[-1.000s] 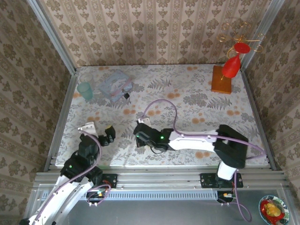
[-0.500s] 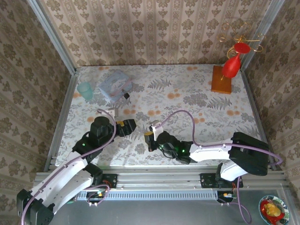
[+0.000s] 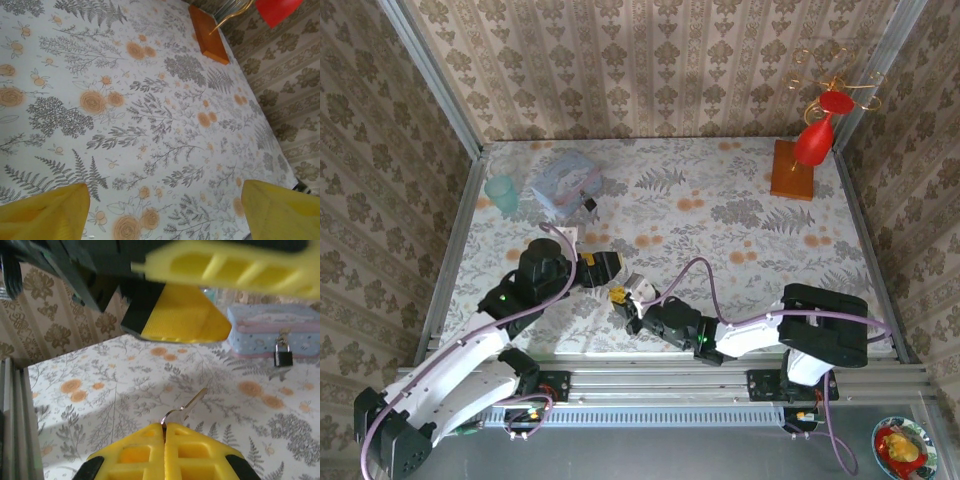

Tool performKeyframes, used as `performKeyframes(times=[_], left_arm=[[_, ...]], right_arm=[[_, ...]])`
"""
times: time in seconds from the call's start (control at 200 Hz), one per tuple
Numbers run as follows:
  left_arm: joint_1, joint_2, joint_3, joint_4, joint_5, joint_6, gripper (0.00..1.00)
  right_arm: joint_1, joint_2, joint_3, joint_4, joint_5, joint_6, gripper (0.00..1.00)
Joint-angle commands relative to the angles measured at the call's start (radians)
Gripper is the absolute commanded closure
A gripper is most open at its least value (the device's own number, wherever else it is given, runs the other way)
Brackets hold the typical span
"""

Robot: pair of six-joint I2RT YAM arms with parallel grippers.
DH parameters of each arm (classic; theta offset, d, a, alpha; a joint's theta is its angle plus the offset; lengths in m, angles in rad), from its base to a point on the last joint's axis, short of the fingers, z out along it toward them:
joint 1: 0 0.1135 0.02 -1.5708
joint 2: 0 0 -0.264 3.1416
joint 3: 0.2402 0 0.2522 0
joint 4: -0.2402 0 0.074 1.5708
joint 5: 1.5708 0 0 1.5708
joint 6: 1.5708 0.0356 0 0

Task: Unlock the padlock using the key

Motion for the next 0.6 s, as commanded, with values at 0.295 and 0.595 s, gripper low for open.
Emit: performKeyframes(times=[0.295,0.595], left_arm=[[-0.008,0.034,0.035,-0.068,0.037,0.027,0.31],[-0.007,0.066,0.042,-0.078,0.070,0.033,0.47]], right_arm=[[0.037,0.058,0.032,0.136,0.165,-0.143,1.00],[0.042,0.078,0.056,0.146,0.197,-0.157,1.00]])
